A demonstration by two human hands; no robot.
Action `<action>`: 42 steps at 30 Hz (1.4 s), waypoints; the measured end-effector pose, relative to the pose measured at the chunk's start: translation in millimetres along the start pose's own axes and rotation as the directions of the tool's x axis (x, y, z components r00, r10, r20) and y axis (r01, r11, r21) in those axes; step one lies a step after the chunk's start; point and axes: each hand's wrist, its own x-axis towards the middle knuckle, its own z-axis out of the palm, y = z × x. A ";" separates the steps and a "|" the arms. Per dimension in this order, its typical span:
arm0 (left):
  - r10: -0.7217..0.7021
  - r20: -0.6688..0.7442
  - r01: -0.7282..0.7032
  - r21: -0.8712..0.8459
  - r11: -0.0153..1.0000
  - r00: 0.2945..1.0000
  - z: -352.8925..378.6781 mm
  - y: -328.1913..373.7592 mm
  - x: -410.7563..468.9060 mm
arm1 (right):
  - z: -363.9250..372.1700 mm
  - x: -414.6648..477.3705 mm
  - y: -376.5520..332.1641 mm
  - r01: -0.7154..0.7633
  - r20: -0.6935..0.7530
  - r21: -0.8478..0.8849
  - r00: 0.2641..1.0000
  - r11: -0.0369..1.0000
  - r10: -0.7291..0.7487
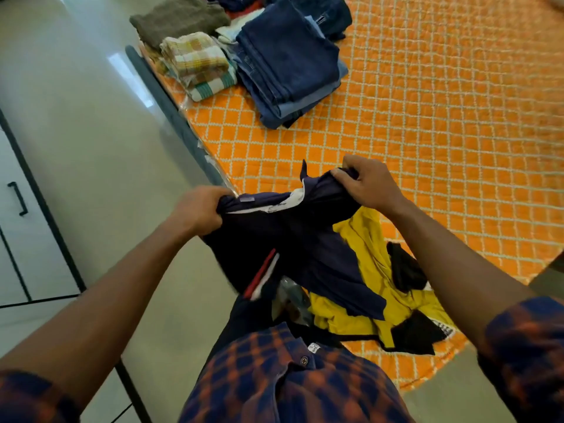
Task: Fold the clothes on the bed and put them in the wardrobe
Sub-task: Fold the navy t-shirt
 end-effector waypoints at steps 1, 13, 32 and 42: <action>-0.017 -0.047 0.016 -0.011 1.000 0.999 -1.7 2.5 -1.2 | -10.9 -8.4 -0.3 0.024 0.039 -0.020 0.999 1.000 -0.023; -0.088 -0.367 -0.021 -0.285 0.958 0.926 -0.9 -48.4 -61.3 | -28.6 -64.7 -4.8 -0.289 -0.274 -0.219 0.935 0.932 0.226; -0.492 -0.496 0.444 -0.220 0.868 0.716 -23.6 -258.5 -306.8 | 153.3 -123.2 -209.1 -0.511 -0.231 0.135 0.817 0.849 0.528; -0.613 -0.521 0.524 -0.328 0.786 0.593 -25.1 -209.8 -306.3 | 164.9 -228.4 -225.3 -0.687 -0.147 0.615 0.383 0.387 0.912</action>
